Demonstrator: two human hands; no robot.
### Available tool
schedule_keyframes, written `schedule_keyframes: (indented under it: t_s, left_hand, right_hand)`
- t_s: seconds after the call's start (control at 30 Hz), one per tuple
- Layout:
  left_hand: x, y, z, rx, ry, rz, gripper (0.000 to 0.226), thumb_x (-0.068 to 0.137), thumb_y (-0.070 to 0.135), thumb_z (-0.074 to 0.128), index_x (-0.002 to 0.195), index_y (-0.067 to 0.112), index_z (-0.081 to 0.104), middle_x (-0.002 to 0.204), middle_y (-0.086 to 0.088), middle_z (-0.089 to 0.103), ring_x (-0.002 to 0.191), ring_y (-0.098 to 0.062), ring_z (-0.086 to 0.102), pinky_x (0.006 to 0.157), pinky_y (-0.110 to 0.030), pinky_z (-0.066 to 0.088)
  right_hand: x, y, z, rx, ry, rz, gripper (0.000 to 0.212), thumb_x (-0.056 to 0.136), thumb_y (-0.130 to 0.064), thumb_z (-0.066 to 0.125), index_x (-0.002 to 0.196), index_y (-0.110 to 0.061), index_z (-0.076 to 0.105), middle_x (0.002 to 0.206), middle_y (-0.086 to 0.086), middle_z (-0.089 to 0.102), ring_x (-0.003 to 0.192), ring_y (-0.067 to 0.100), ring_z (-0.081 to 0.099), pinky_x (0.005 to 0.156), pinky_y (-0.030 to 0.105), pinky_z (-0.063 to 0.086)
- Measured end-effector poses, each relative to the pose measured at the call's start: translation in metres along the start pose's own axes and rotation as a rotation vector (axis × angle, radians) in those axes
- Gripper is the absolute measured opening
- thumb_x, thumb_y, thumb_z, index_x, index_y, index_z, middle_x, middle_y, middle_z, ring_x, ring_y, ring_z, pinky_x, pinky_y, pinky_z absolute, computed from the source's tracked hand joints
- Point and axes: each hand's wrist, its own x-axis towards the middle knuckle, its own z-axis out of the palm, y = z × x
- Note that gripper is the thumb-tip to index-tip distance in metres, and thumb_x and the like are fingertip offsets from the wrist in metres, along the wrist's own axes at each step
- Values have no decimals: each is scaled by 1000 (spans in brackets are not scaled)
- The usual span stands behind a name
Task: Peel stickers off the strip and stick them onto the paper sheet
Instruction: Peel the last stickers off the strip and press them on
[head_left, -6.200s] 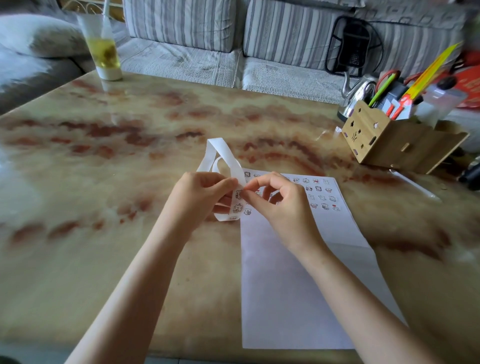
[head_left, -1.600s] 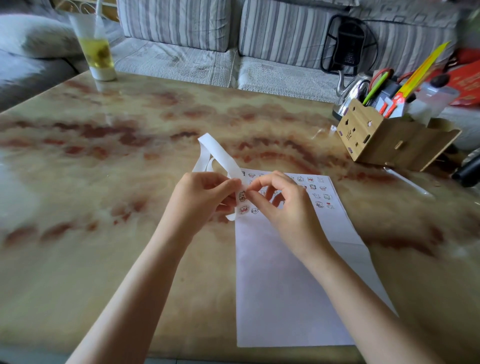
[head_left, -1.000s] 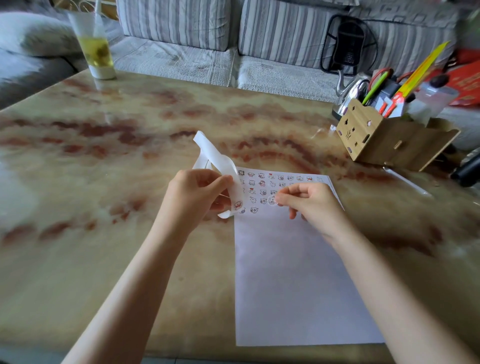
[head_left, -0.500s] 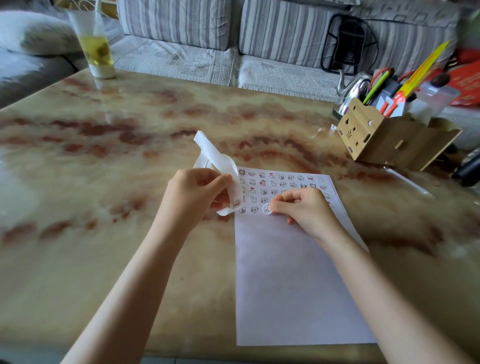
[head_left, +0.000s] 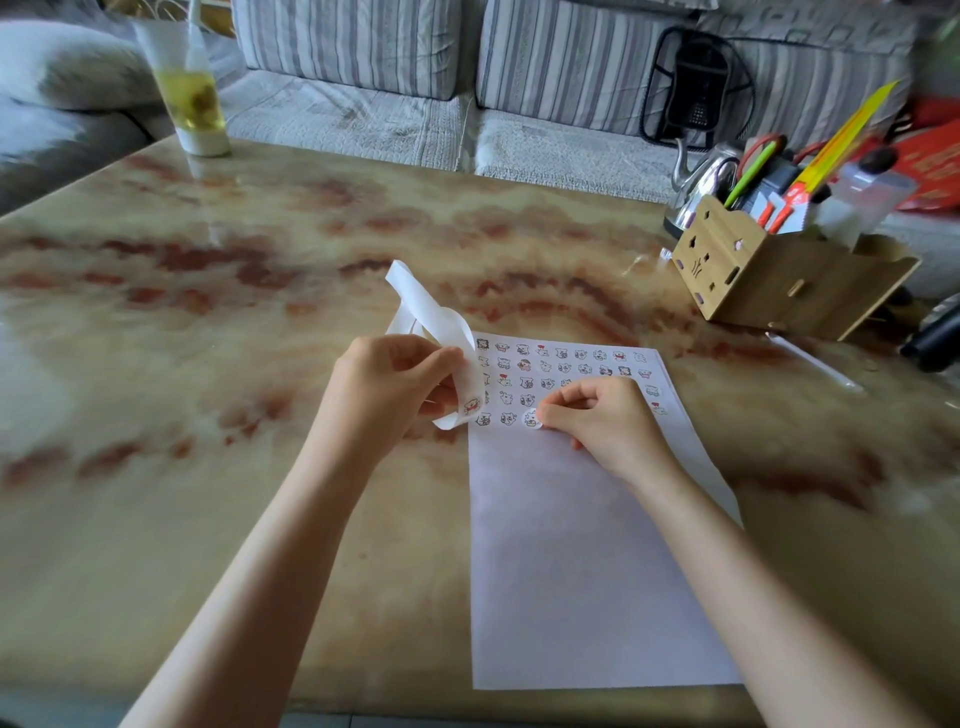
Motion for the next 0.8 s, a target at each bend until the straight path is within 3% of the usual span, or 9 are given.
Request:
schedule_keyframes:
  t_s: [0.27,0.47,0.8]
  left_hand:
    - [0,1,0,-5,0,3,14,86,15,63,77,12,73,75,-6,75,68,-15,71,67,-25,59]
    - [0,-1,-1,-14,0,-1,14,86,15,63,77,10,73,75,-7,74,70,-18,72,73,-32,59]
    - [2,-2,-2,-18,-1,4,14,87,15,64,78,10,73,75,-9,74,70,-20,72,72,-32,59]
  right_hand:
    - [2,3,2,-28,19,-12,8,74,-17,71,66,-14,70,68,-1,71,61,13,57,65,34,47]
    - [4,5,4,-62,35,-20,8,74,-19,70,67,-15,69,64,-4,68,57,11,54,65,33,46]
    - [2,9,8,-171,89,-86,6,75,-22,69,70,-20,67,67,-8,66,67,10,59,74,34,50]
